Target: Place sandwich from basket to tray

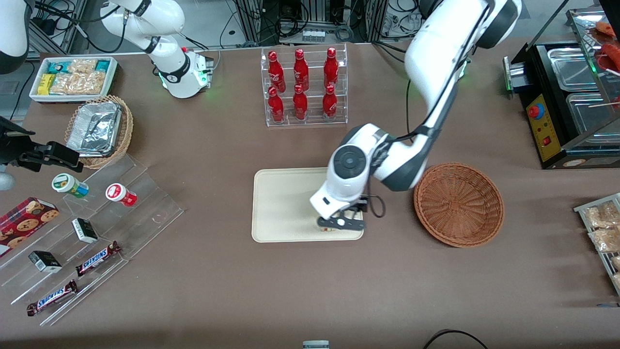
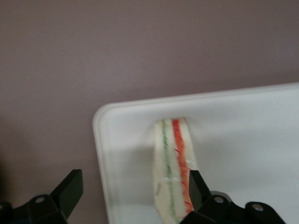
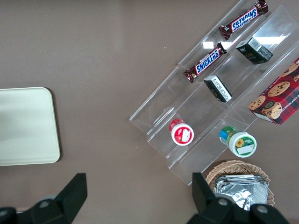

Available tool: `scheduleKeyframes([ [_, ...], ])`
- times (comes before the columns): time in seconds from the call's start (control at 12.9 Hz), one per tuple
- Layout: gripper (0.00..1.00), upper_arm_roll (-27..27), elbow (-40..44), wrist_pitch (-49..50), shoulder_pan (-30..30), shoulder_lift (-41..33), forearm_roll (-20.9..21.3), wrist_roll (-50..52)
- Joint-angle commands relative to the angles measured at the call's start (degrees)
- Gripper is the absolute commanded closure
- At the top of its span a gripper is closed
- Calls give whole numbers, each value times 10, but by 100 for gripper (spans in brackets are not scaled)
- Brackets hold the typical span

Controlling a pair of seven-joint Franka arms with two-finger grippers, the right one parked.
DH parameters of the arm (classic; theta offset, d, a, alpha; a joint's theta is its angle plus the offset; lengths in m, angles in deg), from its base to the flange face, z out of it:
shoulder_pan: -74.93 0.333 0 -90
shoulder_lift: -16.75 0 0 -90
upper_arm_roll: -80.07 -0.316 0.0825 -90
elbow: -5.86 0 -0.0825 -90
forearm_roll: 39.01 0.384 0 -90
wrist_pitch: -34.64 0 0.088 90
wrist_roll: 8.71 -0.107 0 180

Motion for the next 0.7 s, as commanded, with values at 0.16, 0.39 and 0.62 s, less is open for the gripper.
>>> scheduleKeyframes([
  [0.16,0,0,-4,61,81,-69,-5,-4],
  [0.39,0,0,-4,117,146,-107,-7,-51],
  [0.62,0,1,-4,181,201,-140,-18,-116],
])
